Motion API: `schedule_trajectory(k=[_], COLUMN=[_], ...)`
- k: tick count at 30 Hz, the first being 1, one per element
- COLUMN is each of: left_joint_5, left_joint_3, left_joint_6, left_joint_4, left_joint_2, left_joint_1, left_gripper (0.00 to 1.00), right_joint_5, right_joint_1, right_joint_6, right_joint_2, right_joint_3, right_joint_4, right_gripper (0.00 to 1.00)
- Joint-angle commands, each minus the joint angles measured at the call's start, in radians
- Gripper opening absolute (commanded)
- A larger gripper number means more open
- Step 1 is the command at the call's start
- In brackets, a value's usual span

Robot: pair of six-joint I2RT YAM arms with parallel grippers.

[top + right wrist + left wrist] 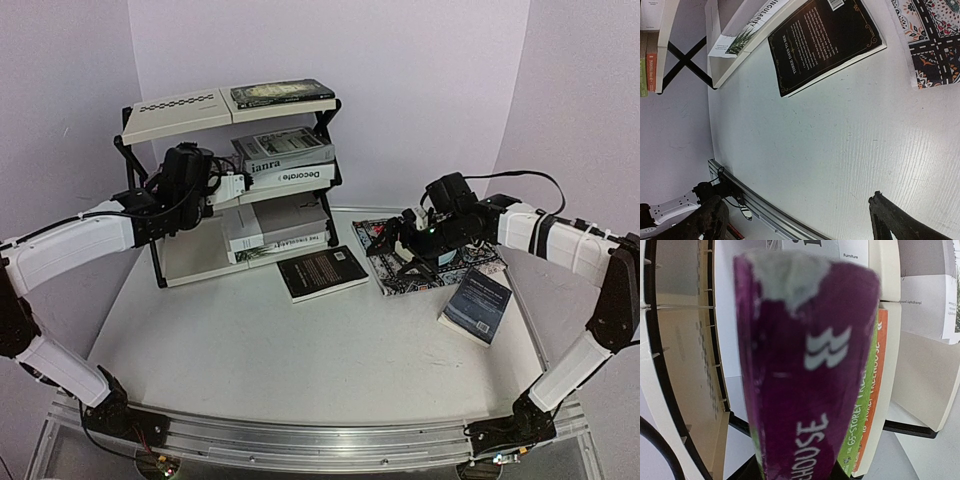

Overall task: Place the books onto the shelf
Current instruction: Place the book in the book pile on the shelf.

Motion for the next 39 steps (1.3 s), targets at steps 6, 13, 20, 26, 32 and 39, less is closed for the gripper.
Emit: schedule_trajectory(k=[6, 13, 20, 26, 32, 39], left_joint_5=[0.020, 0.054, 0.074, 0.091, 0.092, 0.097], left_joint_3=[0.044, 0.054, 0.085, 0.089, 0.090, 0.090], left_joint_6=[0.014, 0.005, 0.007, 0.004, -0.006, -0.039], left_joint_4=[0.106, 0.106, 0.106, 0.107, 0.109, 0.092], left_joint_2=[0.014, 0.033, 0.063, 0.075, 0.079, 0.062], left_joint_1=[0.053, 0.085, 0.110, 0.129, 0.132, 0.130], left_gripper=[0.00, 0.00, 0.00, 0.00, 0.09, 0.43], right_joint_5=[-0.024, -0.026, -0.025, -0.025, -0.025, -0.026], right_joint_1=[0.000, 0.000, 0.000, 0.000, 0.000, 0.000], right_joint_6=[0.001, -0.001, -0.002, -0.004, -0.005, -0.006], right_joint_2=[0.010, 0.010, 0.008, 0.006, 0.008, 0.012], right_joint_3=[0.025, 0.021, 0.021, 0.016, 0.017, 0.019], right_joint_4=[-0.026, -0.026, -0.026, -0.026, -0.026, -0.025], right_gripper=[0.98, 0.98, 0.98, 0.98, 0.98, 0.98])
